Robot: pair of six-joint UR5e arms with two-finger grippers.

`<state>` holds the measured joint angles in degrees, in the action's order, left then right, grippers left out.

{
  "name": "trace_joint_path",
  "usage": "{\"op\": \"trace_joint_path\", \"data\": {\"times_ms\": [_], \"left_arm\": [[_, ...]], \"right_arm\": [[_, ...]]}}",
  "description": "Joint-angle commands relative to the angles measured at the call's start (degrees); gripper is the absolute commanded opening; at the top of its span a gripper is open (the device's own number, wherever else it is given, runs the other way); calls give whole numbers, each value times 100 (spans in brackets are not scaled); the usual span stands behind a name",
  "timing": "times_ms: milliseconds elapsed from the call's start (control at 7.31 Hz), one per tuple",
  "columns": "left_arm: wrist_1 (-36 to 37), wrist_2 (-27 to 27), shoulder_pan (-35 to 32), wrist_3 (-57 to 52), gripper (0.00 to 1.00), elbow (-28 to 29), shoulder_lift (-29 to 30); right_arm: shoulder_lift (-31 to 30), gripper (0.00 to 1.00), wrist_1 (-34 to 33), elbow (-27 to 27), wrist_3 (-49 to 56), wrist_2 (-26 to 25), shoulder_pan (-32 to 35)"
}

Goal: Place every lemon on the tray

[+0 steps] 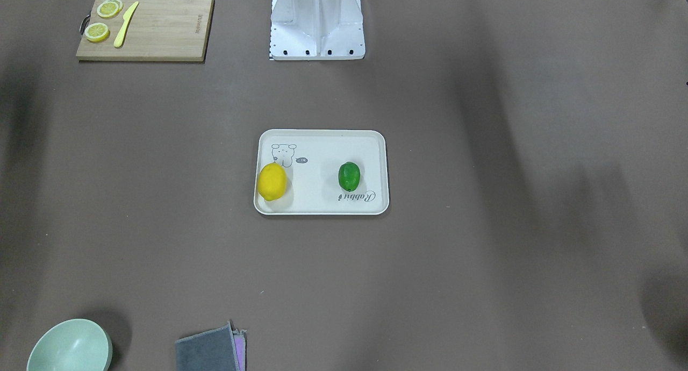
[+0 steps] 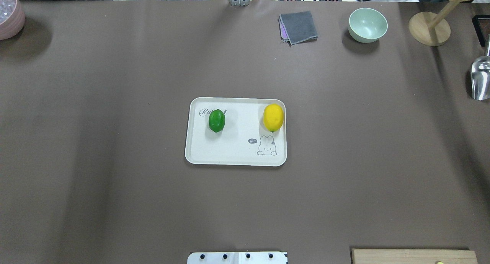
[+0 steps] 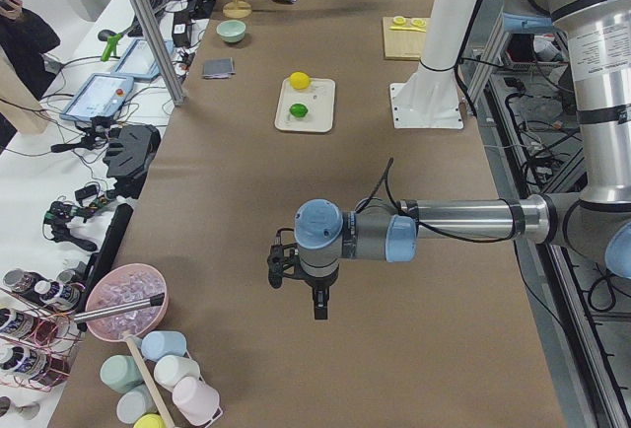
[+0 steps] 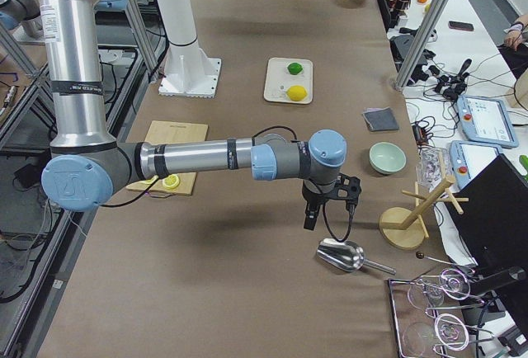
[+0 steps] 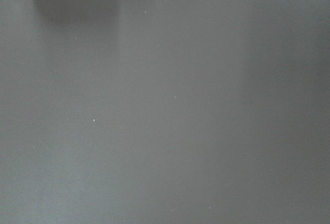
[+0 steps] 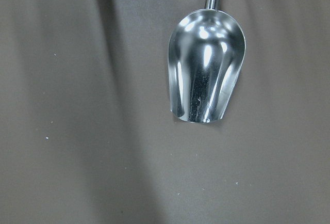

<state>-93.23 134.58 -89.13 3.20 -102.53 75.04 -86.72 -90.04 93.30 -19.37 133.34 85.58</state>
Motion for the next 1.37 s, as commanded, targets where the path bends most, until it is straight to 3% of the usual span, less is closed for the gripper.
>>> {"op": "trace_joint_path", "data": {"times_ms": [0, 684, 1232], "left_arm": [[15, -2, -51, -65, 98, -4, 2], [15, -2, -52, -30, 98, 5, 2], [15, -11, -52, -21, 98, -4, 11]], "right_arm": [[-21, 99, 39, 13, 12, -36, 20], [-29, 99, 39, -40, 354, -168, 20], [-389, 99, 57, 135, 583, -151, 20]]}}
